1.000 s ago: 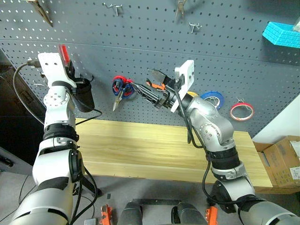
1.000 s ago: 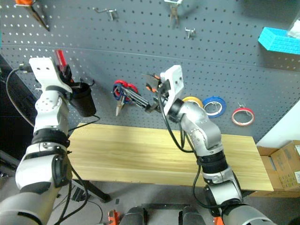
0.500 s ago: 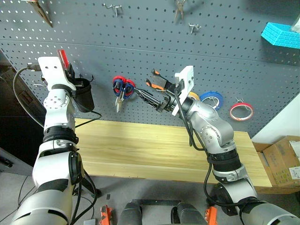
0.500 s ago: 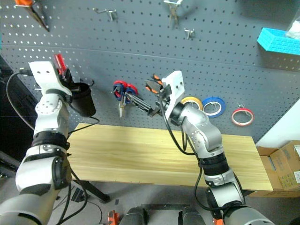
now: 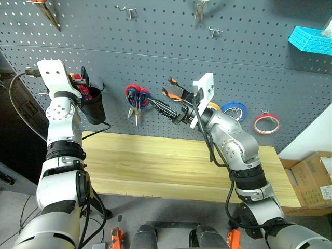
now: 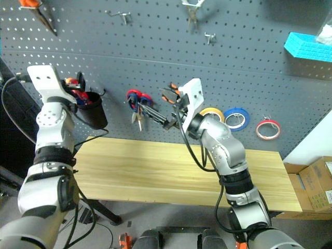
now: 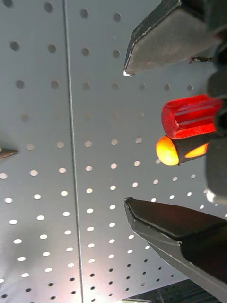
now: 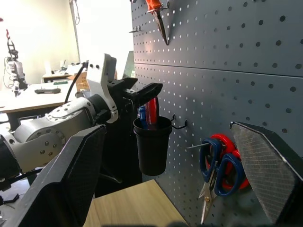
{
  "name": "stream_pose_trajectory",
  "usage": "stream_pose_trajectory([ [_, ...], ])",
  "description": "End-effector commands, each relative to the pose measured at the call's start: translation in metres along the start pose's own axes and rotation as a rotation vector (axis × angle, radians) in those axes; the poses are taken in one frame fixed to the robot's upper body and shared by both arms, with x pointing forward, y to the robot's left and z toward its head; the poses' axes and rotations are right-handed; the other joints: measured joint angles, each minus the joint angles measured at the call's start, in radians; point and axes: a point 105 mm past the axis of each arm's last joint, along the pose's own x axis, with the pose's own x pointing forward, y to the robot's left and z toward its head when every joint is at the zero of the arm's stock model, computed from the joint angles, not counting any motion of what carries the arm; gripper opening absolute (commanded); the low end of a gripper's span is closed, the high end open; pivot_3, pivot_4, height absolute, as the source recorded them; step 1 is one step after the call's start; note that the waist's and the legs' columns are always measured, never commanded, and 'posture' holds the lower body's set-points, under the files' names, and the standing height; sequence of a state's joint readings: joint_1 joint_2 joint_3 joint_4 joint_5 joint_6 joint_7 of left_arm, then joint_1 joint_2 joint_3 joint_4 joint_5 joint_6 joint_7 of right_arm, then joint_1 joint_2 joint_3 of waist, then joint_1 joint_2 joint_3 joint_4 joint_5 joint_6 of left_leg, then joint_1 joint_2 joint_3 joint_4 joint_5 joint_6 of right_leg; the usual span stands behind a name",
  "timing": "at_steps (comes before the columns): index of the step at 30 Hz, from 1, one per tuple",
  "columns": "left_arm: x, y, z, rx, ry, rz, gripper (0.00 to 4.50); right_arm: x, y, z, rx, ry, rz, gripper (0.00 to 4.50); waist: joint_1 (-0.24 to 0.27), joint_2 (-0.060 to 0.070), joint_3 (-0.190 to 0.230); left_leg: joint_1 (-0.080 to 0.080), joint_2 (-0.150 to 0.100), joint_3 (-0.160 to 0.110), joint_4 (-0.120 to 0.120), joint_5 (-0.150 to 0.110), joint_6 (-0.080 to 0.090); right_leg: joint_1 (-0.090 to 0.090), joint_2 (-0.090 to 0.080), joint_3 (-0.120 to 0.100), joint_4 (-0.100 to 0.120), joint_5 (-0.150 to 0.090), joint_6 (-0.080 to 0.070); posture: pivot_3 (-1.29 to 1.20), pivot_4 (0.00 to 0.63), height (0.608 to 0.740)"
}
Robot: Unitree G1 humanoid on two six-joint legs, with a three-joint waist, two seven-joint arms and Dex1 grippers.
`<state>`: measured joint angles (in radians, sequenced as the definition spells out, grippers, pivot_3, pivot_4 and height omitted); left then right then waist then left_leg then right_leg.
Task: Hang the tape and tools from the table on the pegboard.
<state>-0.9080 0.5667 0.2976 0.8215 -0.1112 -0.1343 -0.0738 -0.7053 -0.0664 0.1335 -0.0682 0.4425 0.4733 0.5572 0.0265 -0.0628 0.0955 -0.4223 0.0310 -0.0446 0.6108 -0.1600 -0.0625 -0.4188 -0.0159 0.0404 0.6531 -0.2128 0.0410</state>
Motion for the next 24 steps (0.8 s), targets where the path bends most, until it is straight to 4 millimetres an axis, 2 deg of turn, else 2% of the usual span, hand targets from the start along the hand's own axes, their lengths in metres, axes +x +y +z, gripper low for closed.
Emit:
stream_pose_trajectory([
  [1,0.002,-0.013,0.049,0.002,-0.145,-0.058,4.45,-0.003,0.005,0.017,-0.055,-0.034,0.017,4.5,0.0,0.0,0.0,0.0,0.0,0.0,0.0,0.0,0.0,0.0,0.0,0.0,0.0,0.0,0.0,0.14,0.004,0.74],
  [6,-0.011,-0.053,0.1,-0.045,-0.252,-0.214,4.45,-0.018,0.005,0.03,-0.076,-0.038,-0.02,4.5,0.003,-0.001,-0.001,0.0,0.0,0.0,0.001,0.0,0.0,0.001,0.0,0.0,0.0,0.0,0.0,0.14,0.003,0.74],
  [8,-0.02,-0.074,0.103,-0.073,-0.236,-0.284,4.45,-0.026,0.004,0.028,-0.092,-0.02,-0.051,4.5,0.005,0.0,-0.001,0.003,0.0,0.0,0.0,0.0,0.0,0.004,0.0,0.001,-0.001,0.0,0.0,0.14,0.002,0.74],
  [11,-0.044,-0.114,0.095,-0.155,-0.17,-0.433,4.45,-0.04,0.002,0.017,-0.096,0.022,-0.12,4.5,0.002,0.008,-0.017,0.007,0.0,0.0,0.0,0.0,0.0,0.011,-0.001,0.0,-0.007,0.0,0.0,0.13,0.001,0.74],
  [14,-0.072,-0.145,0.072,-0.235,-0.066,-0.52,4.45,-0.057,-0.006,0.003,-0.137,0.072,-0.24,4.5,-0.002,0.01,-0.023,0.01,-0.001,0.002,0.0,0.0,0.0,0.013,-0.001,0.002,-0.007,-0.002,0.002,0.12,0.0,0.74],
  [17,-0.099,-0.16,0.038,-0.294,0.061,-0.54,4.45,-0.078,-0.025,-0.012,-0.213,0.134,-0.425,4.5,-0.006,0.014,-0.027,0.014,-0.001,0.003,0.0,0.0,0.0,0.015,-0.001,0.003,-0.006,-0.007,0.0,0.09,0.0,0.74],
  [20,-0.121,-0.156,-0.007,-0.314,0.212,-0.484,4.45,-0.11,-0.047,-0.026,-0.268,0.187,-0.616,4.5,-0.018,0.019,-0.032,0.017,-0.001,0.004,0.0,0.0,0.0,0.016,-0.001,0.005,-0.005,-0.006,-0.002,0.06,0.0,0.74],
  [22,-0.132,-0.15,-0.029,-0.295,0.277,-0.464,4.45,-0.127,-0.054,-0.036,-0.285,0.222,-0.695,4.5,-0.027,0.021,-0.033,0.02,-0.001,0.005,0.0,0.0,0.0,0.017,-0.001,0.006,-0.005,-0.006,-0.002,0.05,0.0,0.74],
  [24,-0.146,-0.136,-0.061,-0.272,0.366,-0.43,4.45,-0.147,-0.057,-0.052,-0.288,0.268,-0.763,4.5,-0.032,0.023,-0.036,0.022,0.0,0.005,-0.001,0.0,0.0,0.019,-0.001,0.006,-0.006,-0.006,-0.002,0.04,0.0,0.74],
])
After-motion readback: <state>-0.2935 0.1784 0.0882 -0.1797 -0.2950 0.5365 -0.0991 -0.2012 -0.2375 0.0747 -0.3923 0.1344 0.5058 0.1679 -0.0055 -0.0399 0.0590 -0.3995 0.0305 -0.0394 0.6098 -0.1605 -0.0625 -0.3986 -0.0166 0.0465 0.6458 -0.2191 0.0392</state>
